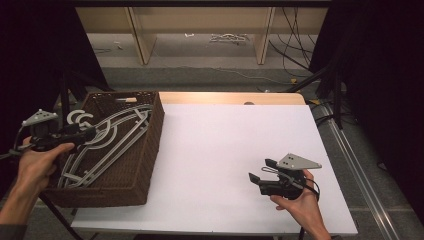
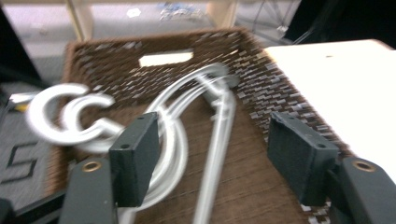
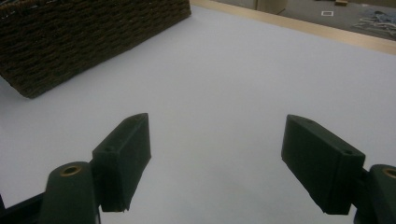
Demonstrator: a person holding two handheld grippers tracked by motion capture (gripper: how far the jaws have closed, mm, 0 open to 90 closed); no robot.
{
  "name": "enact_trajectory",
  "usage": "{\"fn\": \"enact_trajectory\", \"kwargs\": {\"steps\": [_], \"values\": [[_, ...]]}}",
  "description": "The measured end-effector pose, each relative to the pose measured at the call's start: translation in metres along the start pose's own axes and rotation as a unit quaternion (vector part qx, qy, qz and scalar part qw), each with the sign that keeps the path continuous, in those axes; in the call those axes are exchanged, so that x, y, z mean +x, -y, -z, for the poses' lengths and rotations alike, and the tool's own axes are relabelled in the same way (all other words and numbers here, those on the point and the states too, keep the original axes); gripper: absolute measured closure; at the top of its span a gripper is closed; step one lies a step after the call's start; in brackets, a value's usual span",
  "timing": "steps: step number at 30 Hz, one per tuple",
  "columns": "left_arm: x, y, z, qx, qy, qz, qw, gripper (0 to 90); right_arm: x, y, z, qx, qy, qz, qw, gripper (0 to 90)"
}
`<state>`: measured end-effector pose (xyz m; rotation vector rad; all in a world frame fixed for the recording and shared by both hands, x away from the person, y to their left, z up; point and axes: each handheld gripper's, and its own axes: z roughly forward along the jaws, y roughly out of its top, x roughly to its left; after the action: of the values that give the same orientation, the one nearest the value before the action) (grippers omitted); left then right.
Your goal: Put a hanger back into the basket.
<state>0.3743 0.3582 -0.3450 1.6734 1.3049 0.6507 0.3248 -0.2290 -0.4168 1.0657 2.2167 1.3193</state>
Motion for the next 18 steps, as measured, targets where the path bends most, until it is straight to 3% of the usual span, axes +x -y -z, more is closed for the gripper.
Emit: {"fn": "enact_trajectory", "kwargs": {"steps": [2,5,10,14,18], "values": [[-0.015,0.001,0.004,-0.011,0.01,-0.007,0.9999,26.9,0.001,0.0,-0.001,-0.009,0.0,0.001,1.0,25.0],[-0.038,0.007,0.008,-0.029,0.045,0.001,0.9986,21.6,0.002,0.0,0.001,-0.015,0.005,0.002,0.9999,24.9],[-0.07,0.016,0.009,-0.058,0.094,-0.005,0.9939,18.2,0.004,0.001,0.001,-0.03,-0.005,-0.002,0.9995,24.4],[-0.09,0.021,0.011,-0.072,0.111,-0.02,0.991,17.3,0.004,0.001,0.0,-0.043,0.004,0.003,0.9991,24.1],[-0.105,0.027,0.011,-0.081,0.127,-0.029,0.9881,17.3,0.007,0.002,0.001,-0.039,-0.003,-0.003,0.9992,23.9]]}}
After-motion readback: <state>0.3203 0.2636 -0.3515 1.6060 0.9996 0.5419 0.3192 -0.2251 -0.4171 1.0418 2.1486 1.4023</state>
